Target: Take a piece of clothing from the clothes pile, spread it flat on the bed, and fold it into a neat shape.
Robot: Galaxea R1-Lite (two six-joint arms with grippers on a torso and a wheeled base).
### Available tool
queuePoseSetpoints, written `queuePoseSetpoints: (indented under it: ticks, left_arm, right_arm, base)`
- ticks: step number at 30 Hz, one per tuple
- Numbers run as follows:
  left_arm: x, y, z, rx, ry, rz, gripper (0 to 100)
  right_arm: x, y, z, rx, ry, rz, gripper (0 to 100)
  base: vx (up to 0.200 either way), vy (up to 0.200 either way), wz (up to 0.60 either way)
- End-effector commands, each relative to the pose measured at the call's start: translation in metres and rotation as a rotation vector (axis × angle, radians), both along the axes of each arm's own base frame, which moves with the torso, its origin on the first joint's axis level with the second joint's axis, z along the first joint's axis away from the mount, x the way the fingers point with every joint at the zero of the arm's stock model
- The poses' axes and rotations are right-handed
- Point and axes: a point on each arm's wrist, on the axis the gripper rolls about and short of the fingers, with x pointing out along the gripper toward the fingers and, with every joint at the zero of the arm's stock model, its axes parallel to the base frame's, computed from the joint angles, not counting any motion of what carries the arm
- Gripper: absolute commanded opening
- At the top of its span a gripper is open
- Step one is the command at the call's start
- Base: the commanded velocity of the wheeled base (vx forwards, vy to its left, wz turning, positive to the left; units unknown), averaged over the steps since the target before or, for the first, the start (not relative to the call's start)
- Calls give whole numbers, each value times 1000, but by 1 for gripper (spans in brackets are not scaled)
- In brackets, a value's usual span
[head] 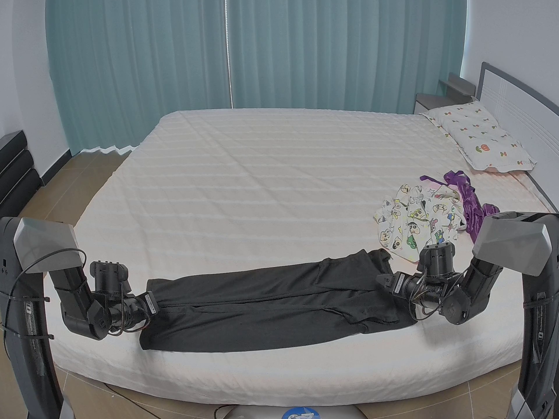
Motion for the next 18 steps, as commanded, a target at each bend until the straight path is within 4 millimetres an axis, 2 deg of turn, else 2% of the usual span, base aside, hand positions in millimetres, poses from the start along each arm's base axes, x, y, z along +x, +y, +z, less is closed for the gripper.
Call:
queuePoseSetpoints:
  ticks: [1, 18]
  left_arm:
    - [1, 2, 0, 4, -2, 13, 0]
    - [7, 6, 1, -4, -37, 31, 0]
  right_arm:
    - [-1, 0, 1, 1, -1, 0, 100]
    - [-1, -1, -1, 47, 18, 64, 100]
  base:
    - [0, 0, 0]
    - [0, 0, 0]
